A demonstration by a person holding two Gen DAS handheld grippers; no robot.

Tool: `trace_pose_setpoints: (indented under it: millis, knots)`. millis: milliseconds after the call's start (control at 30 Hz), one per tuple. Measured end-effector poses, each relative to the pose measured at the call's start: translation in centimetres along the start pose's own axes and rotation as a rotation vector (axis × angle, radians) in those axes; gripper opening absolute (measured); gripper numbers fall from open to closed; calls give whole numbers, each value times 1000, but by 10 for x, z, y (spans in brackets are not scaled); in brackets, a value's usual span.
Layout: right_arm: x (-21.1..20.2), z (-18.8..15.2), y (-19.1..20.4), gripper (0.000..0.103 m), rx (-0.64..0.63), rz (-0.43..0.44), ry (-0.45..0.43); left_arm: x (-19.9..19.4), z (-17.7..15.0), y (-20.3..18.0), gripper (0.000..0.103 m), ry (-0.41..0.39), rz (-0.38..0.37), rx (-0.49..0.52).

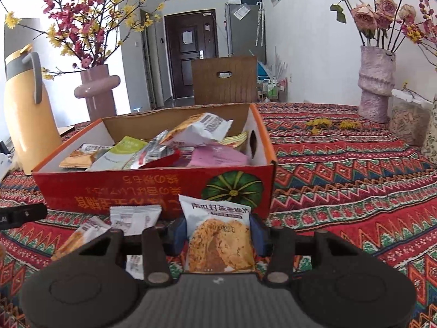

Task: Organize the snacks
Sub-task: 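Grasp a pumpkin seed oat crisp packet with the right gripper, then grasp a pumpkin seed oat crisp packet with the left gripper while the right gripper holds a white packet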

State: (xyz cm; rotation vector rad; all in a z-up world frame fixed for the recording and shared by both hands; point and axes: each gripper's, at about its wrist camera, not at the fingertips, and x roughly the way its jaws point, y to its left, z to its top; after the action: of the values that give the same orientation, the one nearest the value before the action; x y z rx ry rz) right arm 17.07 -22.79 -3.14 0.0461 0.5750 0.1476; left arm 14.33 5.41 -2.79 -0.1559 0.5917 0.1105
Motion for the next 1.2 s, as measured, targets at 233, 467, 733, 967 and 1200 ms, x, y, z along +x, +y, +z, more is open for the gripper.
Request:
trace_pose_setpoints:
  millis: [233, 467, 733, 967, 1200]
  knots:
    - [3, -5, -7, 46, -18, -36, -43, 1, 0, -1, 103, 3, 8, 3]
    - [-1, -9, 2, 47, -62, -45, -85, 1, -1, -1, 103, 2, 8, 3]
    - [-4, -10, 3, 47, -63, -47, -98, 1, -1, -2, 103, 6, 13, 13]
    - [-5, -10, 2, 46, -61, -43, -103, 0, 1, -11, 103, 31, 4, 56]
    - [-6, -10, 1, 44, -52, -34, -110, -5, 5, -37, 103, 76, -89, 115]
